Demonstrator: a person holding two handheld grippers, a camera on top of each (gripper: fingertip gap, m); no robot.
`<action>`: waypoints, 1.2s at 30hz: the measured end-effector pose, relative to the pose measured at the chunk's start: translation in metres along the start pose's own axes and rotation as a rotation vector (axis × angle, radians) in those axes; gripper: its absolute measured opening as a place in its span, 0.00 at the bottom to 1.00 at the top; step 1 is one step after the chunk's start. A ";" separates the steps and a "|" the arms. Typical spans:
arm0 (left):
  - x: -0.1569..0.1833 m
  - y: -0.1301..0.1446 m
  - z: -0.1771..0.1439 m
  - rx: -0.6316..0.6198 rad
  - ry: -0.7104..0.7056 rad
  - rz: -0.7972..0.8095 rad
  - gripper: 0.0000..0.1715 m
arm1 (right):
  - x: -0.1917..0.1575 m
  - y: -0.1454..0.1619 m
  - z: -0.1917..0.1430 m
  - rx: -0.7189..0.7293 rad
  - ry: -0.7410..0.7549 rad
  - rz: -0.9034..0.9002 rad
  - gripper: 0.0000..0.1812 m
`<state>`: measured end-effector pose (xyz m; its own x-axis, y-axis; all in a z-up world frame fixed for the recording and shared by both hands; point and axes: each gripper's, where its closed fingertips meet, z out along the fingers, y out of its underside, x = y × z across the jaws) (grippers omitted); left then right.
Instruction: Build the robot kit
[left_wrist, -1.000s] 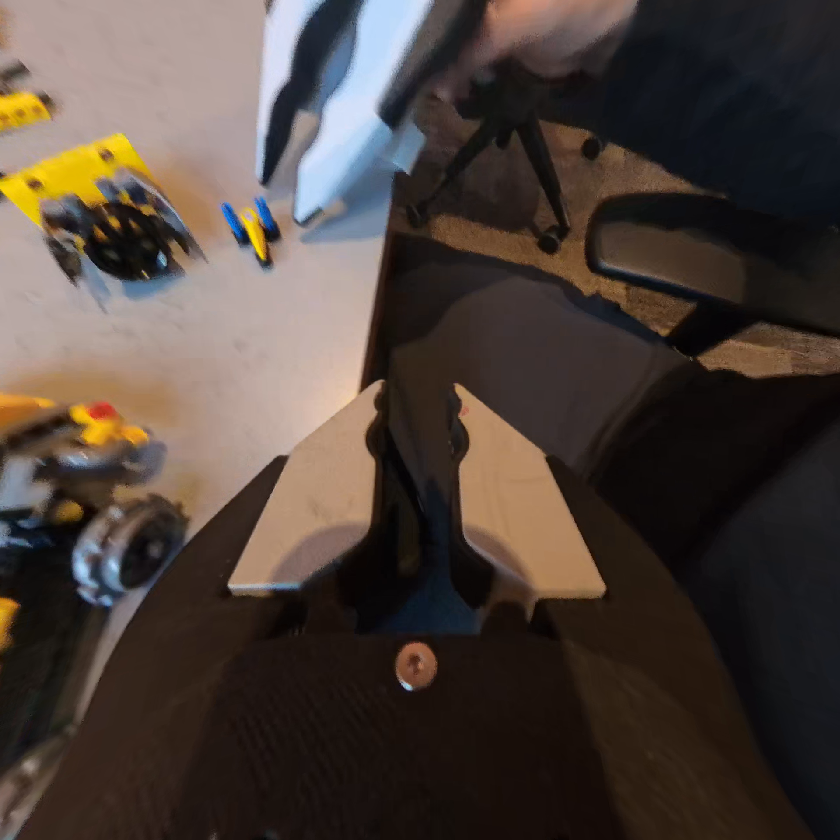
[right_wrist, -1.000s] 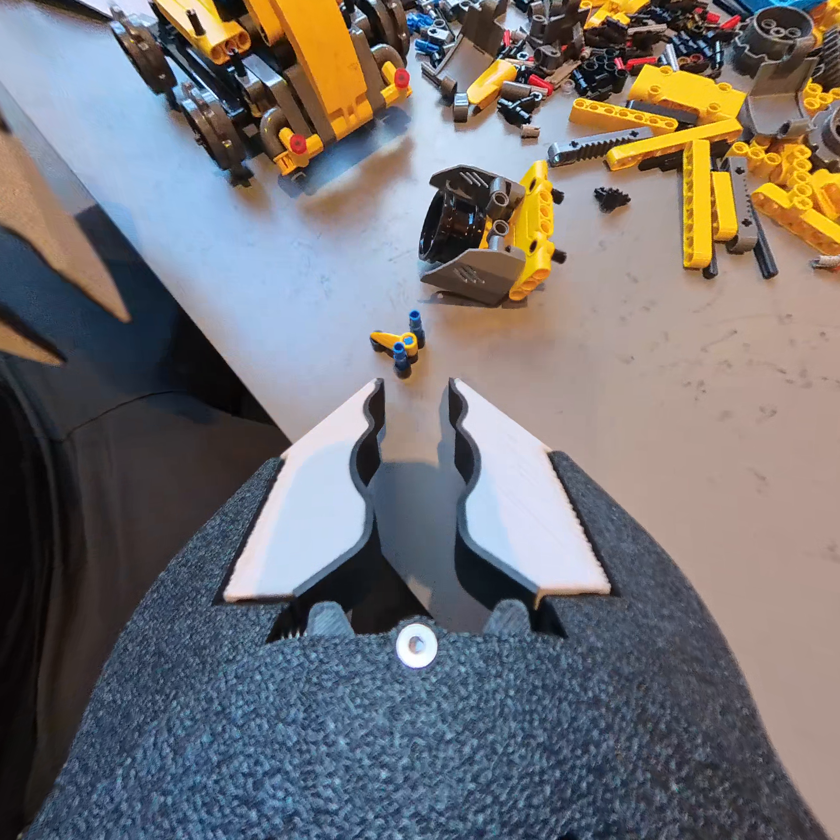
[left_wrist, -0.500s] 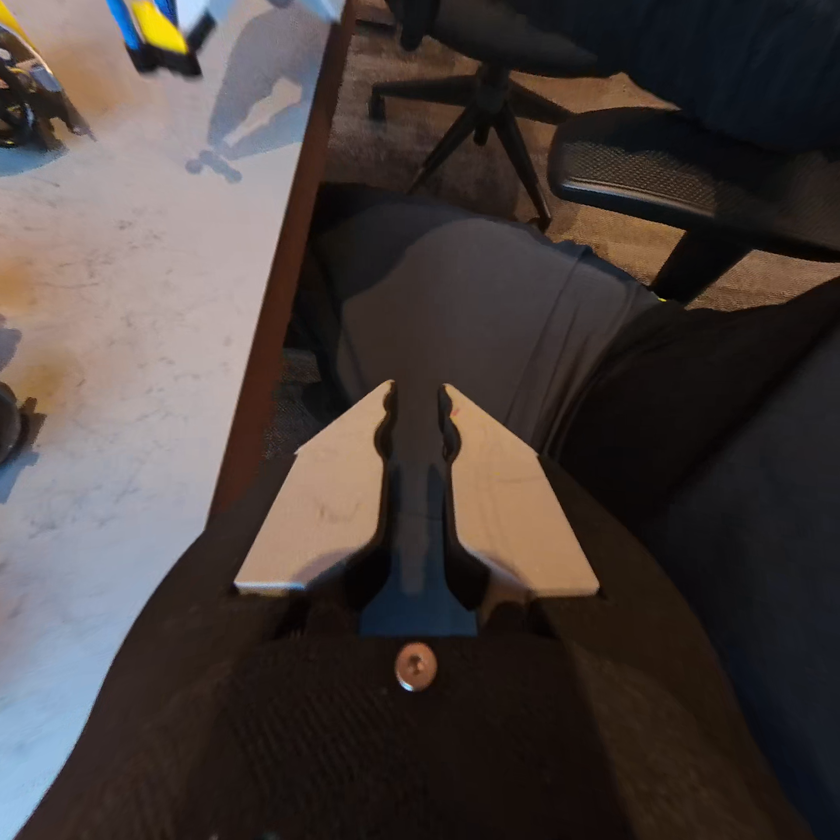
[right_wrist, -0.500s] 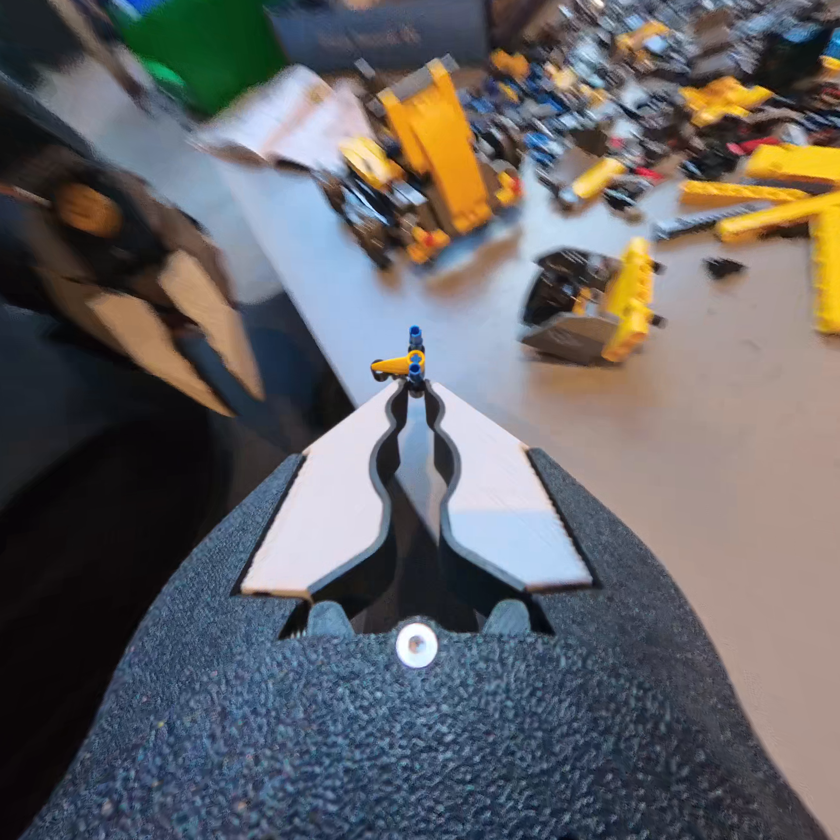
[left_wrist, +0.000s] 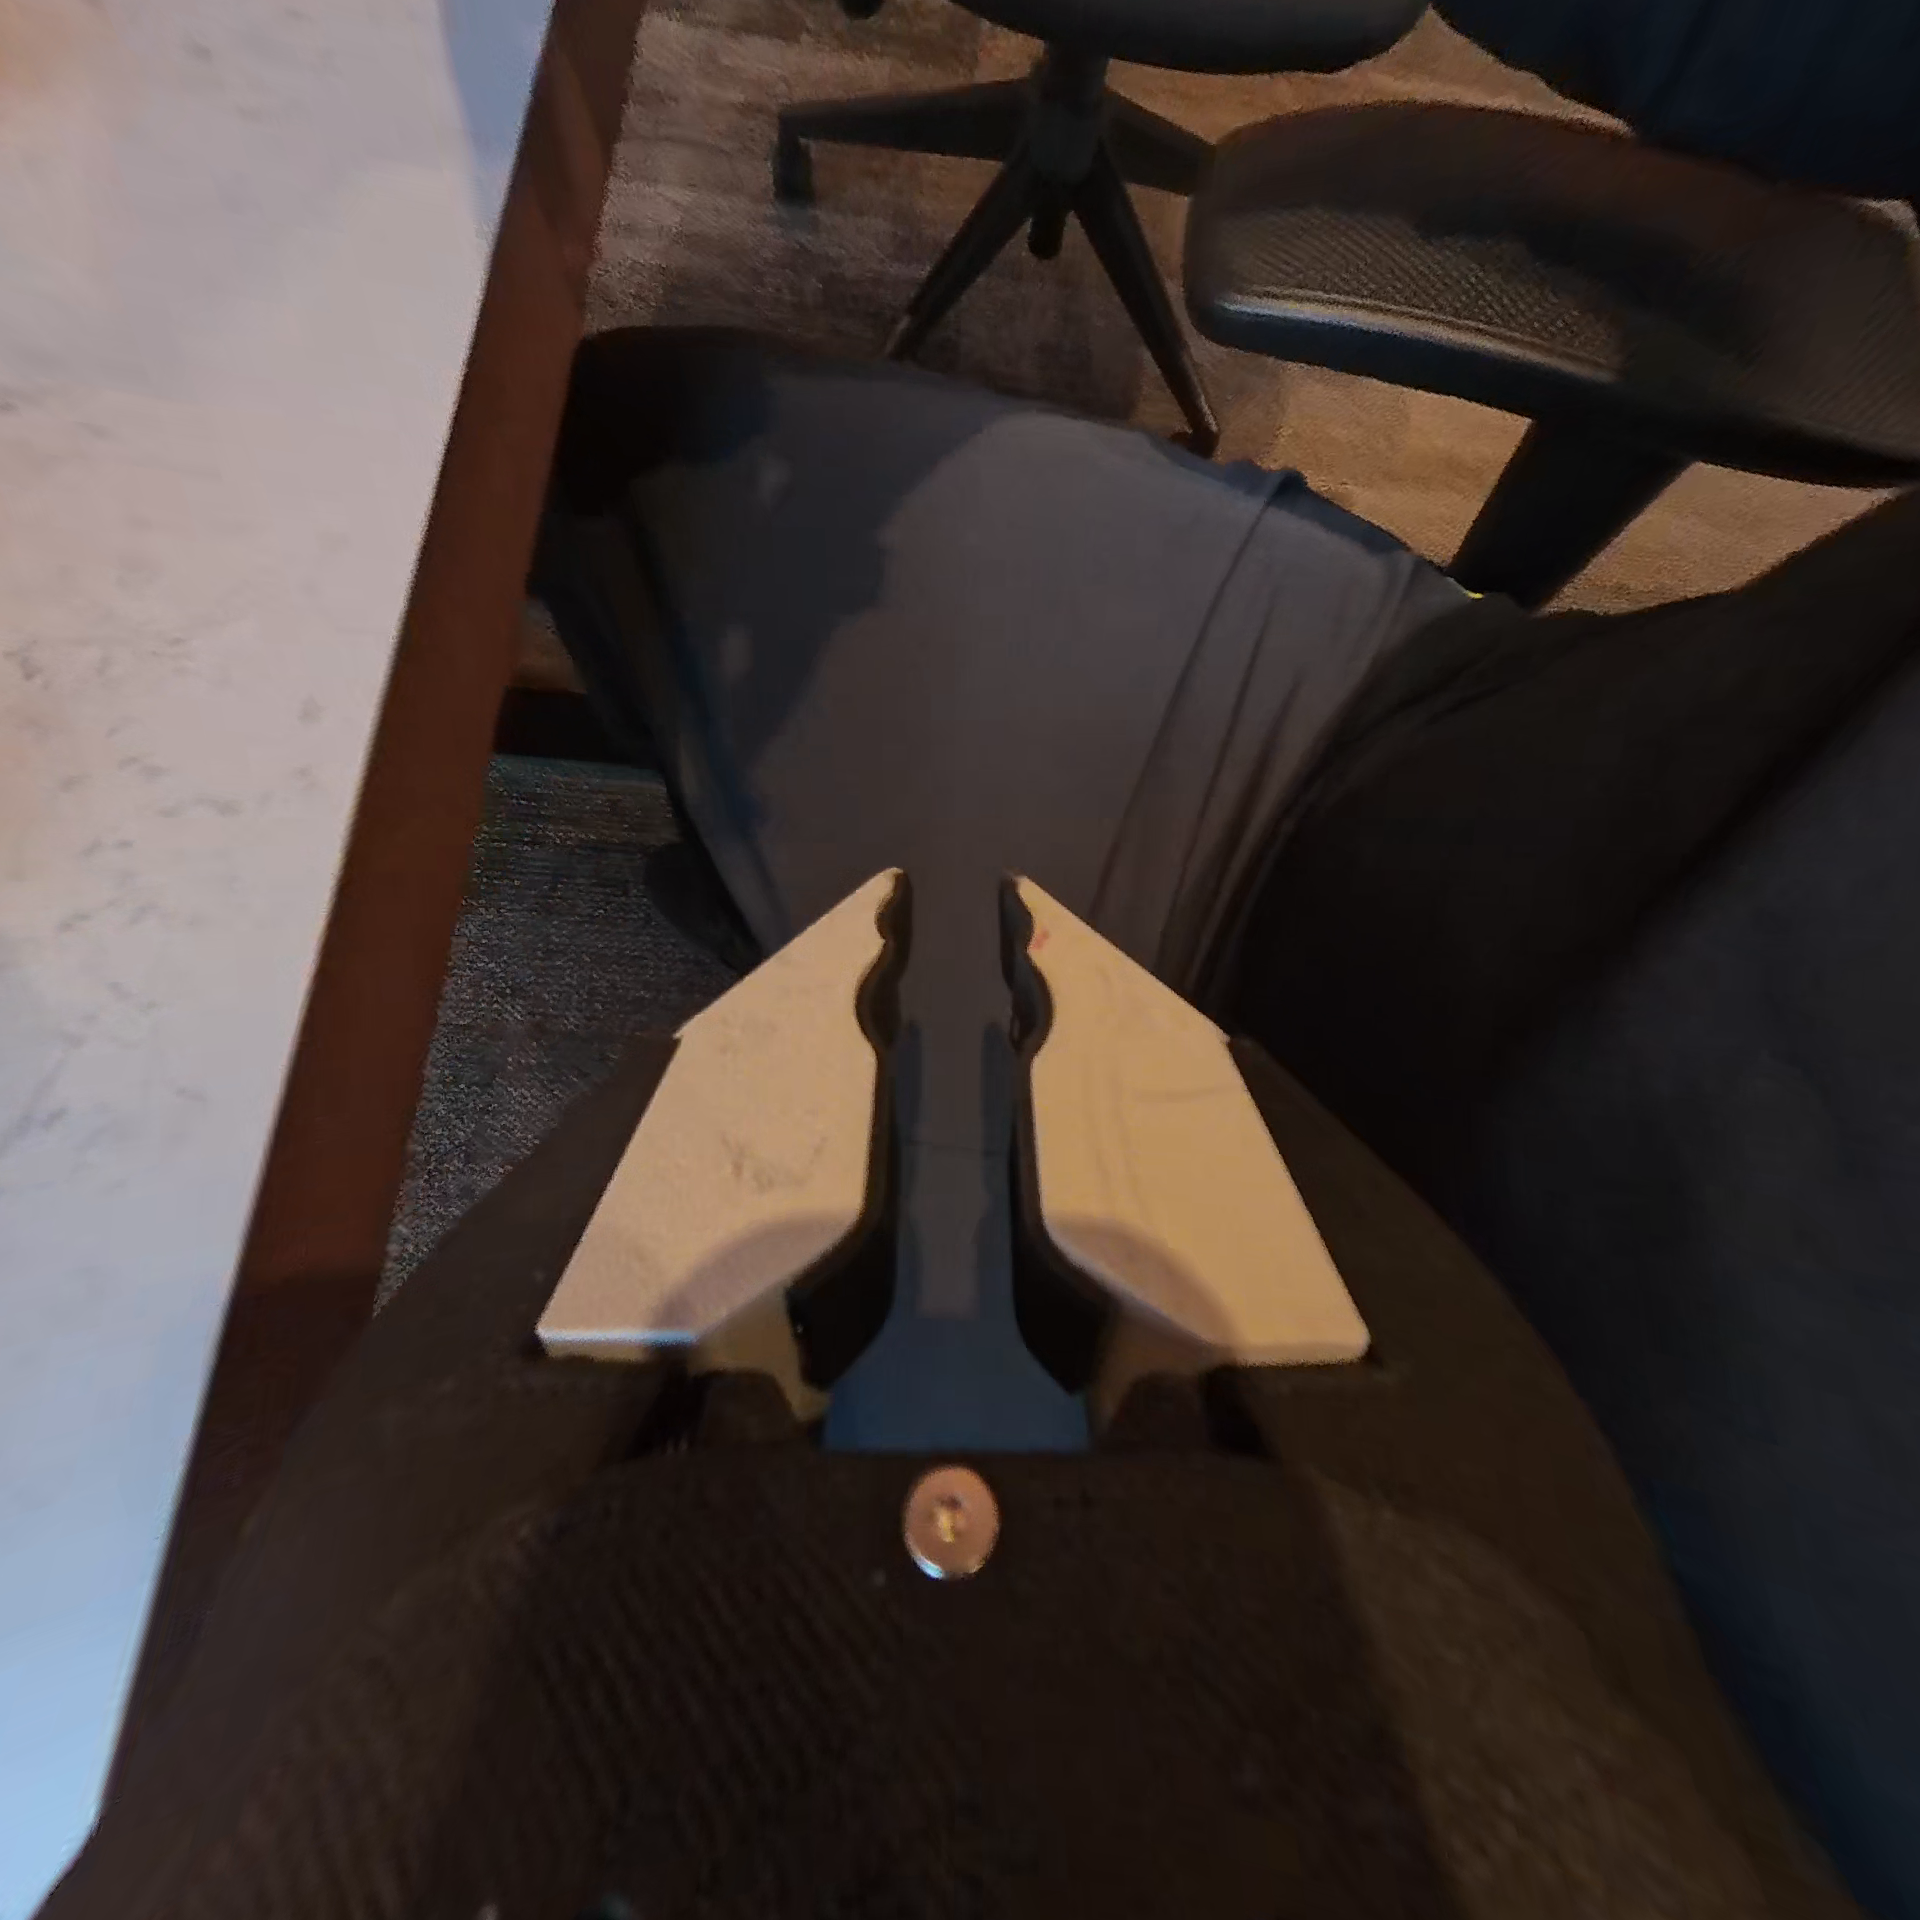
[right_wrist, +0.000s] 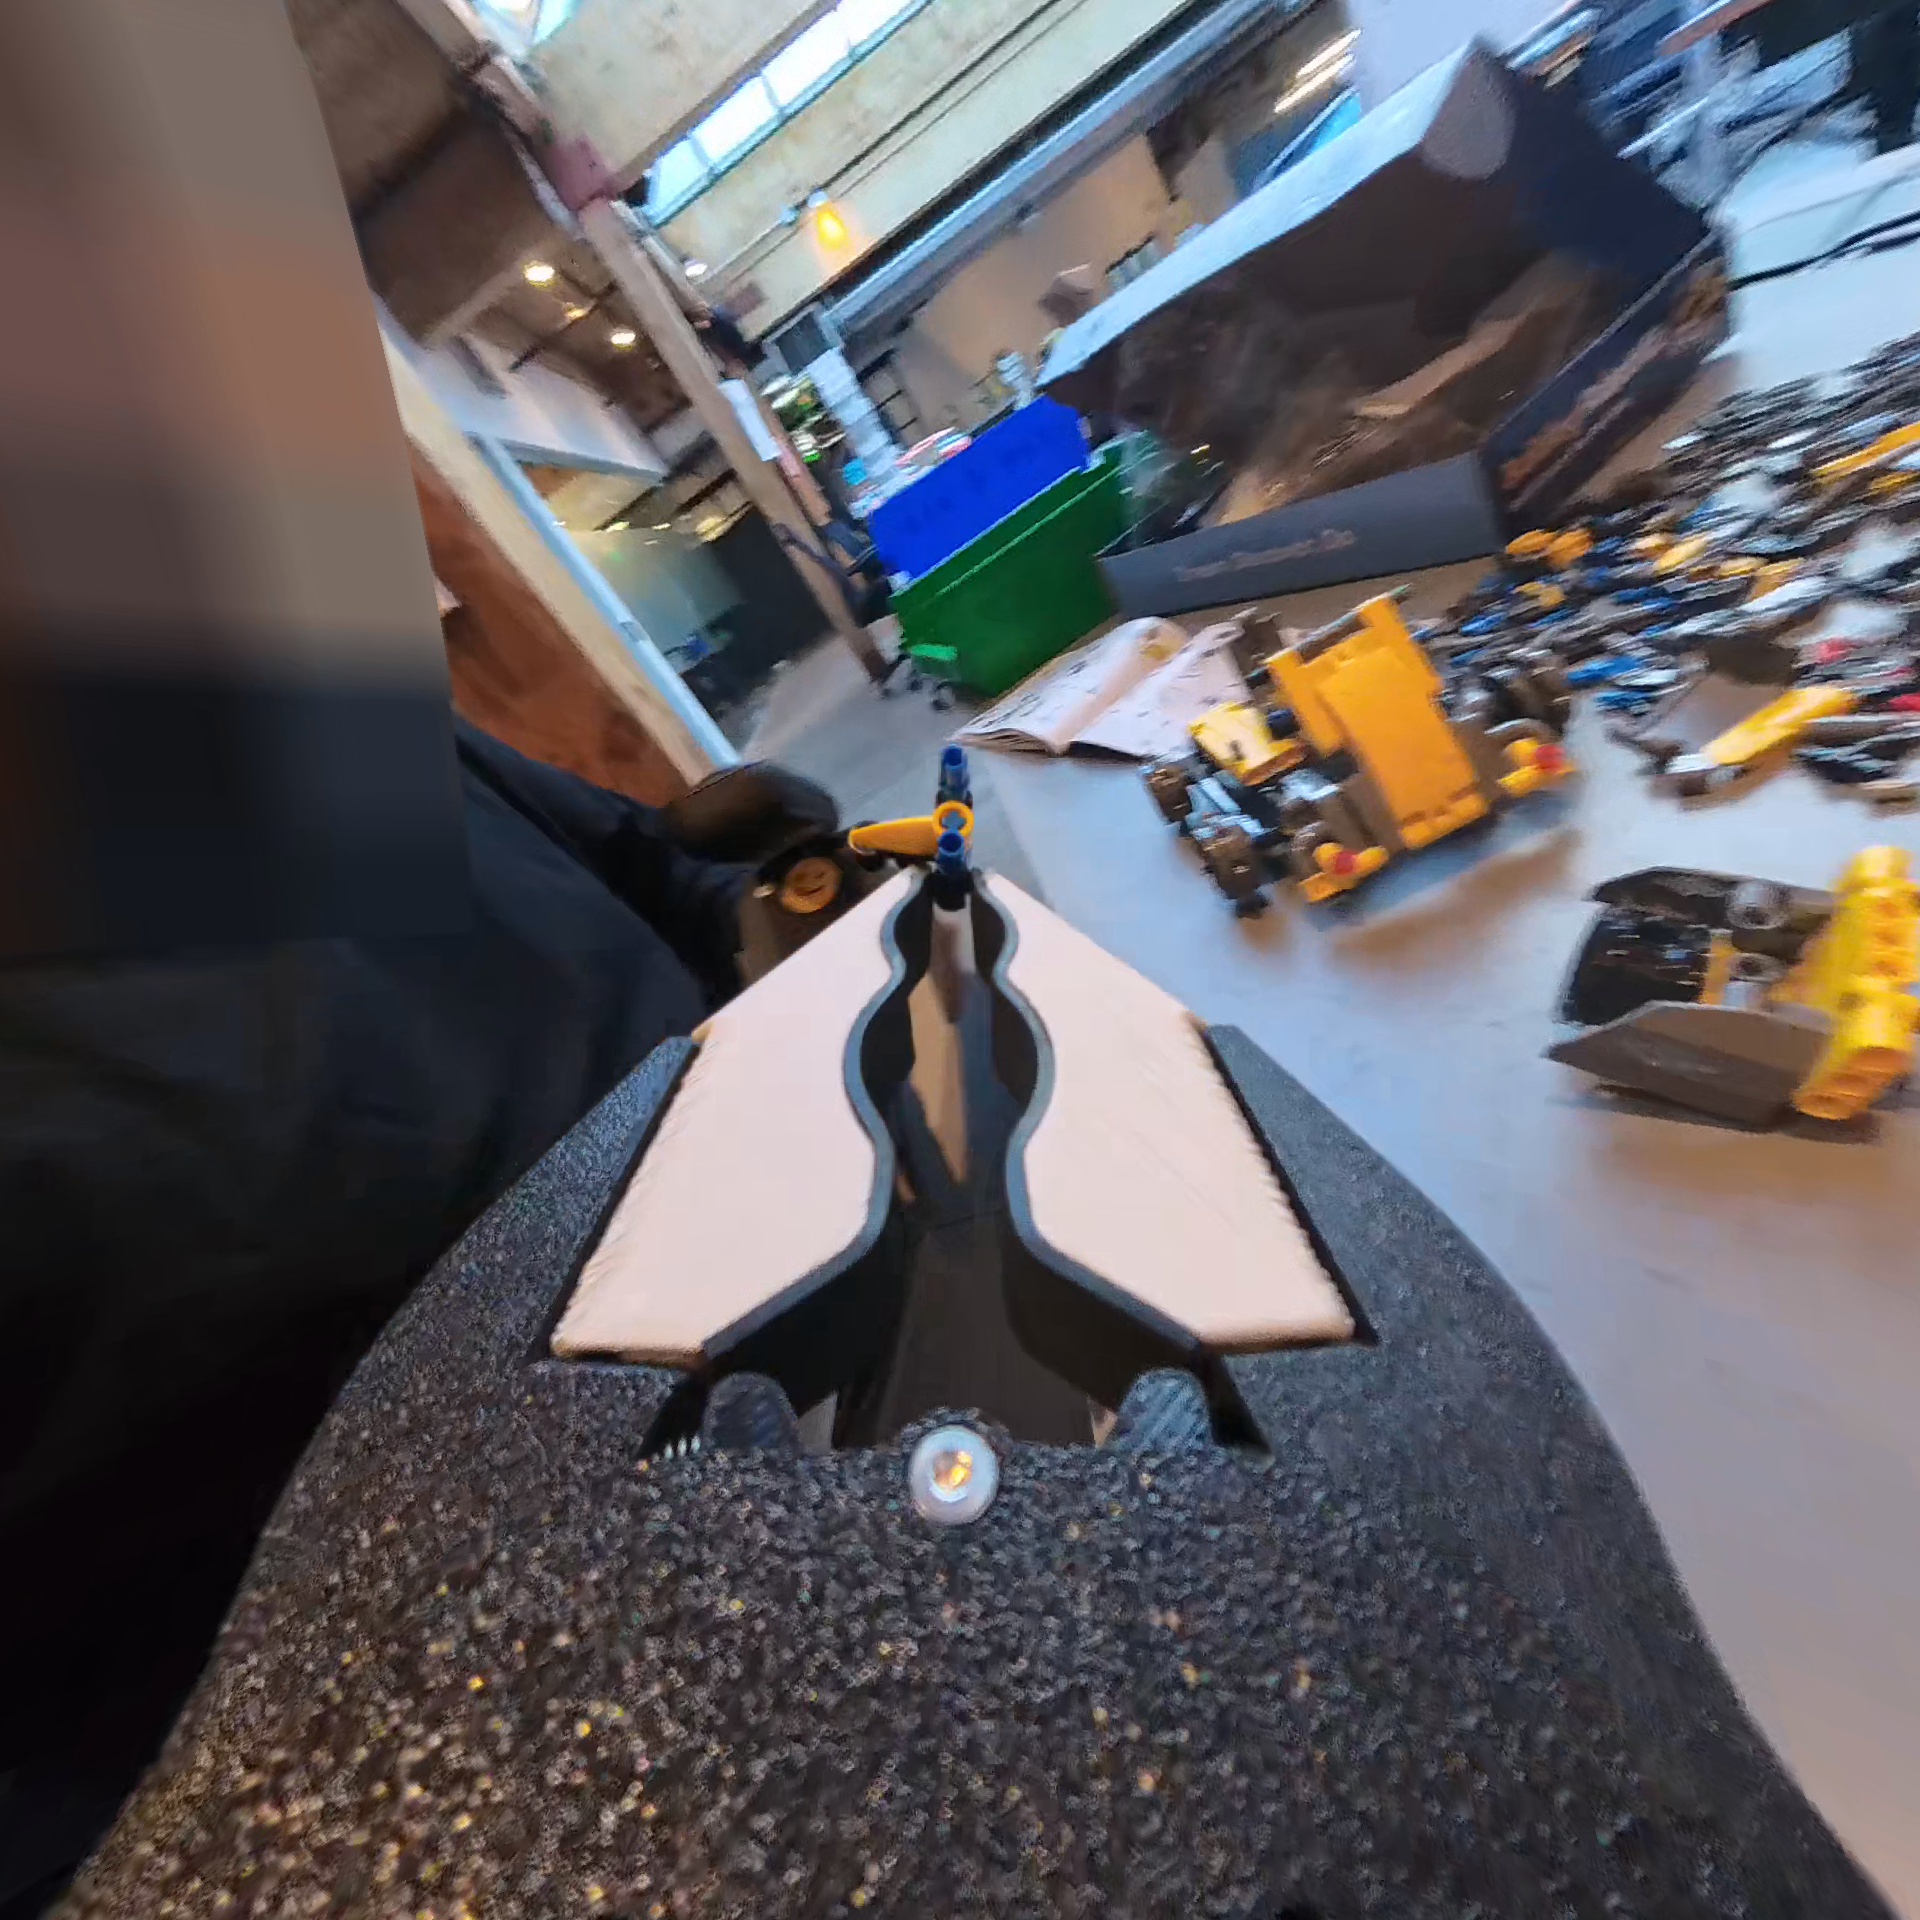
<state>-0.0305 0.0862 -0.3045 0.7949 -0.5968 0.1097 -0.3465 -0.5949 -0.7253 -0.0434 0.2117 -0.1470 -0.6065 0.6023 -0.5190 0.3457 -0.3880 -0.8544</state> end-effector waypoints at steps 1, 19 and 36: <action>0.004 0.003 0.000 -0.006 0.005 0.007 0.09 | 0.006 -0.003 -0.002 0.012 0.051 -0.017 0.04; 0.021 0.023 0.003 -0.065 0.106 0.019 0.08 | 0.124 0.017 -0.056 -0.126 0.969 -0.114 0.03; 0.020 0.028 0.005 -0.080 0.154 -0.041 0.08 | 0.149 0.033 -0.074 -0.315 1.159 -0.144 0.04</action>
<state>-0.0220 0.0598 -0.3261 0.7253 -0.6431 0.2456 -0.3589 -0.6577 -0.6622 -0.0695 0.3403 -0.2543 0.2921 0.9564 0.0025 0.5847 -0.1765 -0.7918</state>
